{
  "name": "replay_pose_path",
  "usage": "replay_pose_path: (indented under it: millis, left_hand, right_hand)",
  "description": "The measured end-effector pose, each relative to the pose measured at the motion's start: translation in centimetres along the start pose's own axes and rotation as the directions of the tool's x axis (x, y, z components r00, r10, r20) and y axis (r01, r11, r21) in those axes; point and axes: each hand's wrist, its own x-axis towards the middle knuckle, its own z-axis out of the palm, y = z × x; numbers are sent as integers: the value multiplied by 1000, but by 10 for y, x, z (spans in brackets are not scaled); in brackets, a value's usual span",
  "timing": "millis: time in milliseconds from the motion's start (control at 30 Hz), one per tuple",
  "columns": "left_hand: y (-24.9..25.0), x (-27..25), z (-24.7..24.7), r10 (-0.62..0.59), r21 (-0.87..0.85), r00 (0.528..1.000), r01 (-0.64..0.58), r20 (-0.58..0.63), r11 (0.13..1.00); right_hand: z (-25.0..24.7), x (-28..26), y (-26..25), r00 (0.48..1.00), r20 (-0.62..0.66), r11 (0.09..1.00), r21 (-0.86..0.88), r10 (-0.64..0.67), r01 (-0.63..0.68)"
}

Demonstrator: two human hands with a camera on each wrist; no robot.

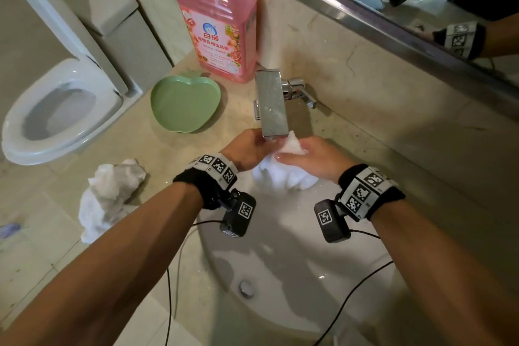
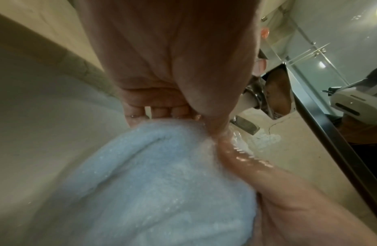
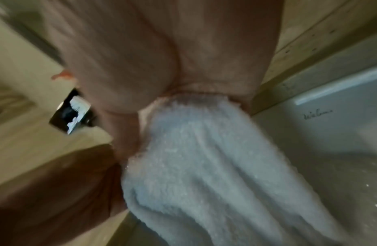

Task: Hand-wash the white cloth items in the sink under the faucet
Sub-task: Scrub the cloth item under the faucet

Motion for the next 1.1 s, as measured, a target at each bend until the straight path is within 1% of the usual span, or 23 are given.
replay_pose_path:
  millis: [33, 67, 133, 200, 233, 267, 367, 467, 567, 633, 667, 700, 767, 833, 867, 933, 967, 1000, 1033, 1100]
  left_hand:
    - [1, 0, 0, -8, -13, 1000, 8, 3, 1000]
    - [1, 0, -1, -20, -9, 1000, 20, 2, 1000]
    - [1, 0, -5, -78, 31, 997, 77, 29, 997]
    - [-3, -5, -7, -135, 17, 985, 134, 107, 991]
    - [-5, -8, -7, -140, -8, 980, 142, 142, 990]
    - [-7, -11, -6, -135, -7, 980, 138, 149, 990]
    - [-17, -18, -5, -134, 58, 983, 127, 129, 990]
    - [-19, -20, -5, -154, 90, 981, 144, 115, 985]
    - [-11, -17, -5, -145, 85, 989, 141, 42, 986]
    - [-5, -13, -6, -103, 94, 995, 104, -10, 990]
    - [0, -12, -7, -73, 89, 997, 75, -22, 993]
    - [5, -11, -8, -41, 82, 999, 42, -21, 996]
    - [14, -13, -9, 9, 73, 1000, -8, -3, 997]
    - [19, -15, -10, 7, 84, 1000, -9, 20, 996]
    - [20, -16, -11, -13, 97, 999, 10, 30, 995]
    - [19, -17, -14, -46, 138, 998, 41, 40, 990]
    - [17, -17, -17, -55, 164, 998, 49, 29, 985]
    - [14, -17, -21, -66, 182, 998, 63, 10, 981]
    - [10, -18, -25, -79, 194, 997, 80, -10, 978]
    - [1, -20, -29, -107, 263, 994, 107, -16, 959]
  right_hand:
    - [1, 3, 2, 999, -32, 1000, -24, -19, 18]
    - [3, 7, 4, 997, -70, 1000, -4, -31, 31]
    - [7, 10, 7, 993, -118, 993, 106, -32, 45]
    - [8, 11, 6, 986, -164, 975, 211, -32, 67]
    - [8, 12, 5, 983, -180, 964, 254, -29, 75]
    - [7, 12, 4, 981, -193, 951, 297, -27, 84]
    - [4, 13, 1, 973, -227, 895, 425, -38, 134]
    - [-2, 9, -5, 963, -264, 860, 477, -57, 182]
    - [-8, 4, -12, 947, -321, 837, 510, -29, 198]
    - [-10, 1, -15, 946, -325, 842, 506, -17, 189]
    - [-10, -1, -14, 951, -307, 862, 475, -26, 177]
    - [-10, -4, -11, 961, -274, 890, 430, -35, 155]
    - [-6, -7, -3, 986, -163, 943, 322, -33, 85]
    - [4, -7, 5, 998, -58, 973, 229, 1, 12]
    - [11, -5, 7, 999, -41, 985, 174, 8, -1]
    - [23, 1, 6, 998, -54, 998, 55, -40, 43]
    - [28, 4, 5, 995, -67, 997, 31, -72, 74]
    - [32, 7, 4, 993, -81, 995, 44, -88, 91]
    - [34, 9, 2, 993, -90, 991, 101, -82, 91]
    - [34, 14, 2, 992, -122, 967, 247, -29, 59]
